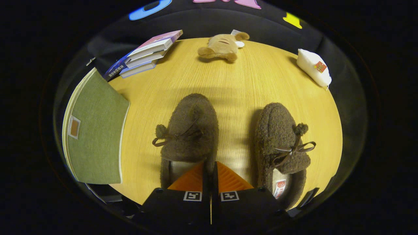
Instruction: Open the storage box then place both shoes into the box .Put the left shoe in first, then the right shoe, with the right side of both shoes facing outward in a uniform manner.
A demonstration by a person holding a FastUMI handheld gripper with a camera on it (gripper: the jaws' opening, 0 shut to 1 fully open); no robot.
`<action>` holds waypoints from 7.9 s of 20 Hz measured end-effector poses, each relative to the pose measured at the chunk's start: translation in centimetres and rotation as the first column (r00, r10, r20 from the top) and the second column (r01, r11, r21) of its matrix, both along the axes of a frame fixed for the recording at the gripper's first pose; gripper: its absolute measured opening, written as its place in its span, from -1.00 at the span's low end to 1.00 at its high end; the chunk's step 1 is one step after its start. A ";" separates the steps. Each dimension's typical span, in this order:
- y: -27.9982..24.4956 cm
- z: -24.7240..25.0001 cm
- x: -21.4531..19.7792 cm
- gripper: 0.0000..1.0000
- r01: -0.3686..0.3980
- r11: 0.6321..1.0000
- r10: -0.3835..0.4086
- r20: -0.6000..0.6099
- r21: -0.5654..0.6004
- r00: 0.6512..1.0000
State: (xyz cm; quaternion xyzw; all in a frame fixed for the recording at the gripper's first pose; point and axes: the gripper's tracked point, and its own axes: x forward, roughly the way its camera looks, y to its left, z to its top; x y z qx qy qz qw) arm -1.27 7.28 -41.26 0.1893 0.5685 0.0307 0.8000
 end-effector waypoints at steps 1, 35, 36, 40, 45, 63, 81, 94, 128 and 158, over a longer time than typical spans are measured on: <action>0.0 0.4 0.1 -0.87 0.019 1.000 -0.019 0.008 0.023 1.000; 19.3 25.1 7.8 -0.88 0.021 0.910 -0.087 0.143 0.414 0.986; 20.6 24.8 7.6 -0.88 0.021 0.910 -0.082 0.129 0.415 0.988; 23.5 23.4 7.0 -0.88 0.063 0.916 -0.101 0.074 0.396 0.992; 26.3 21.4 6.8 -0.88 0.091 0.925 -0.108 0.026 0.368 0.994; 30.6 19.3 5.9 -0.88 0.131 0.894 -0.118 -0.056 0.429 0.991; 25.3 23.3 5.6 0.96 0.006 0.900 -0.072 0.136 0.435 0.988; 1.2 21.8 0.7 0.95 -0.070 0.988 0.023 0.323 0.135 0.946; -15.0 -0.5 -3.8 -0.90 0.041 0.998 -0.039 -0.045 0.037 0.998; 16.2 25.0 5.7 -0.90 0.041 0.923 -0.070 0.062 0.382 0.996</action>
